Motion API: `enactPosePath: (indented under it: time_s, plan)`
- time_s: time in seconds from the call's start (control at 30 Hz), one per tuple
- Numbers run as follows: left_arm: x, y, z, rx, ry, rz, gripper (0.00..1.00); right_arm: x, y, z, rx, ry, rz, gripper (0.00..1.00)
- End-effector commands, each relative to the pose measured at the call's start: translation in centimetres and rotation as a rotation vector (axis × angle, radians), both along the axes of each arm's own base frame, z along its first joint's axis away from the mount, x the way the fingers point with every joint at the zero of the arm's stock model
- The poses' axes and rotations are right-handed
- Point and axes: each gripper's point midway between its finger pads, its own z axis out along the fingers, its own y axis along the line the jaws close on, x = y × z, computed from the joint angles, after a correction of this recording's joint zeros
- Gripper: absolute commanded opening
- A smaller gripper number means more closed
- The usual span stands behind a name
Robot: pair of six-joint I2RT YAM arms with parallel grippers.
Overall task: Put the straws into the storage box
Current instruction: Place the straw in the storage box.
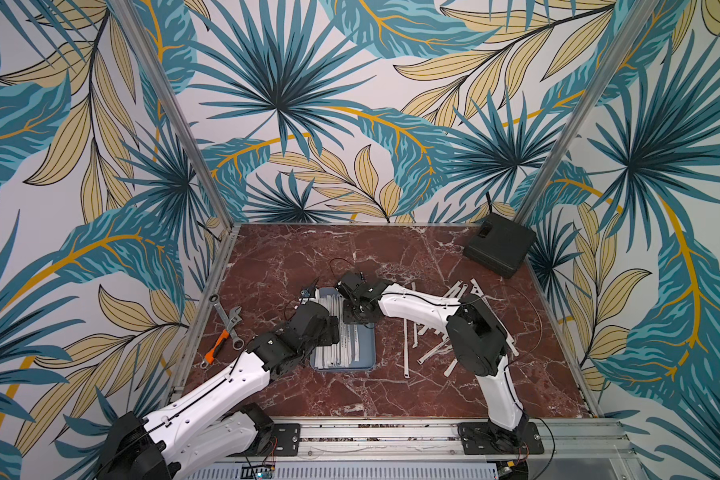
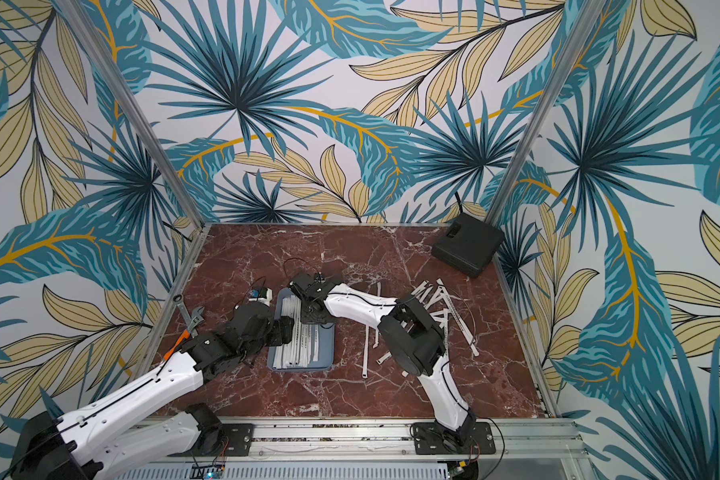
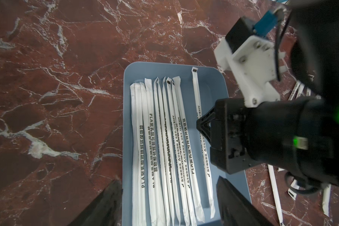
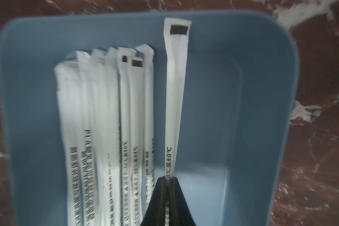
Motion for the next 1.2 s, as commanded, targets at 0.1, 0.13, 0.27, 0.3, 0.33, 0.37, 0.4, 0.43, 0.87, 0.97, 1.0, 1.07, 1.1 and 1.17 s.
enactPosePath:
  time_s: [0.1, 0.13, 0.27, 0.3, 0.33, 0.37, 0.4, 0.43, 0.87, 0.97, 1.0, 1.07, 1.1, 1.17]
  plan:
    - [-0.2, -0.4, -1.4, -0.008, 0.034, -0.013, 0.81, -1.1, 0.0, -1.8, -0.02, 0.049, -0.018, 0.09]
    - [-0.2, -0.5, -1.3, -0.011, 0.037, -0.018, 0.81, -1.1, 0.0, -1.9, -0.024, 0.05, -0.018, 0.1]
    - [-0.1, -0.6, -1.0, -0.006, 0.036, -0.025, 0.81, -1.0, 0.8, -2.1, -0.014, 0.05, -0.013, 0.09]
    - [-0.1, -0.6, -1.1, -0.004, 0.036, -0.024, 0.81, -0.9, 1.0, -2.0, -0.012, 0.046, -0.013, 0.1]
    - [-0.1, -0.6, -1.0, -0.003, 0.033, -0.023, 0.81, -0.8, 1.1, -2.0, -0.008, 0.044, -0.014, 0.1]
    - [-0.1, -0.6, -1.0, -0.004, 0.034, -0.023, 0.81, -0.7, 1.2, -2.0, -0.007, 0.045, -0.017, 0.1]
    - [-0.1, -0.5, -1.0, -0.005, 0.033, -0.024, 0.81, -0.6, 1.3, -2.0, -0.005, 0.043, -0.018, 0.1]
    - [-0.1, -0.6, -1.0, -0.007, 0.034, -0.022, 0.81, -0.6, 1.3, -2.1, -0.006, 0.044, -0.019, 0.1]
    - [0.3, -0.8, 0.0, 0.002, 0.013, -0.042, 0.81, -1.8, -0.8, 5.7, 0.074, -0.053, -0.028, 0.2]
    - [0.5, -1.7, 0.2, -0.001, 0.029, -0.07, 0.8, -2.2, -4.8, 6.2, 0.042, -0.064, -0.082, 0.2]
    - [0.5, -2.3, 0.2, -0.004, 0.04, -0.086, 0.8, -2.5, -6.6, 5.9, 0.015, -0.064, -0.104, 0.2]
    - [0.6, -3.8, 0.0, 0.013, 0.036, -0.126, 0.8, -2.9, -10.3, 4.6, -0.063, -0.053, -0.133, 0.22]
    - [0.5, -4.9, -0.1, 0.019, 0.034, -0.153, 0.8, -3.0, -12.3, 4.0, -0.102, -0.033, -0.159, 0.24]
    - [0.5, -6.7, -0.5, 0.018, 0.05, -0.189, 0.8, -3.5, -14.4, 3.2, -0.158, -0.013, -0.167, 0.27]
